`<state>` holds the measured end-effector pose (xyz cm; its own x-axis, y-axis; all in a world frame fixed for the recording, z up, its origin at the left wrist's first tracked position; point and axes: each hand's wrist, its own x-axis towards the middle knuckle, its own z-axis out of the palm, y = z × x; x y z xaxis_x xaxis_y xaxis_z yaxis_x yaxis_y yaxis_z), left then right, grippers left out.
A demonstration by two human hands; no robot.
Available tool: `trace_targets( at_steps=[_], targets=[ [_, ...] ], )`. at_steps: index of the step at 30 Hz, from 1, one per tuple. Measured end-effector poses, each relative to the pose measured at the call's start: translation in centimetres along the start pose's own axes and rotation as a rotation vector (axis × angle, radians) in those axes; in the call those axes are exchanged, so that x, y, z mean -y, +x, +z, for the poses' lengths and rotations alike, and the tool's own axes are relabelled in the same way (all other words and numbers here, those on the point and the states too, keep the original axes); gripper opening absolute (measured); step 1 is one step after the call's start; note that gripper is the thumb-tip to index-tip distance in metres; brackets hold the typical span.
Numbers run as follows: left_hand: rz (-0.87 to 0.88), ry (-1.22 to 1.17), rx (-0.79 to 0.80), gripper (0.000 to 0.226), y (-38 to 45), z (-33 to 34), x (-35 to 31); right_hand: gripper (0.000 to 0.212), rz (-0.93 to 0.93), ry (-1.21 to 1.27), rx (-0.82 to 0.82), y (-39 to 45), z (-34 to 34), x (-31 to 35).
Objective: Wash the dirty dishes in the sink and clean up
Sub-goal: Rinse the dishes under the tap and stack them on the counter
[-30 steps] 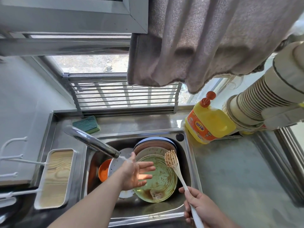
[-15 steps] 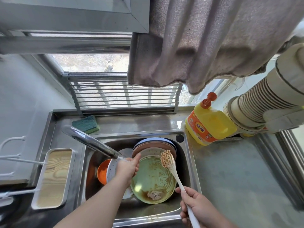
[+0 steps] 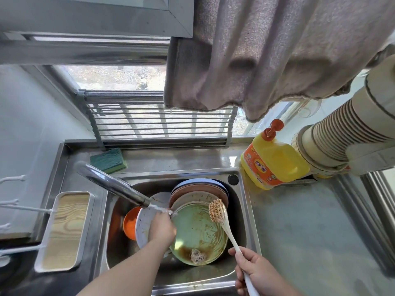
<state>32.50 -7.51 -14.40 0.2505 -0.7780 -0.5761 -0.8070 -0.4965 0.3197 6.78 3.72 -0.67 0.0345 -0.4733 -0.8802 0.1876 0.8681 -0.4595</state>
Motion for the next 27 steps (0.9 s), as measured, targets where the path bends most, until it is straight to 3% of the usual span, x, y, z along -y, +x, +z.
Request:
trace_targets(
  at_steps=[2, 7, 13, 18, 22, 25, 27],
  targets=[
    [-0.043, 0.031, 0.01, 0.014, -0.5, -0.1, 0.0, 0.02, 0.006, -0.005, -0.006, 0.0, -0.2, -0.1],
    [0.071, 0.102, 0.089, 0.012, -1.7, 0.0, 0.2, 0.02, 0.009, -0.002, 0.018, -0.4, 0.0, 0.1],
    [0.196, 0.071, 0.177, 0.037, -2.8, -1.2, -0.1, 0.022, 0.001, -0.028, 0.055, -0.8, 0.4, 0.3],
    [0.214, 0.124, 0.163, 0.021, -3.6, -1.2, -1.5, 0.024, -0.04, -0.085, 0.084, -1.6, 0.6, 0.4],
    [0.197, 0.061, 0.125, 0.032, -4.2, -0.9, -1.9, 0.024, -0.062, -0.091, 0.064, -2.2, 0.0, 0.1],
    [0.184, 0.001, 0.135, 0.006, -5.0, -1.0, -2.3, 0.023, -0.06, -0.089, 0.034, -2.5, -0.5, -0.2],
    [0.15, -0.004, 0.206, 0.028, -4.8, -0.9, -2.3, 0.023, -0.065, -0.097, 0.013, -2.6, -0.9, -0.4]
  ],
)
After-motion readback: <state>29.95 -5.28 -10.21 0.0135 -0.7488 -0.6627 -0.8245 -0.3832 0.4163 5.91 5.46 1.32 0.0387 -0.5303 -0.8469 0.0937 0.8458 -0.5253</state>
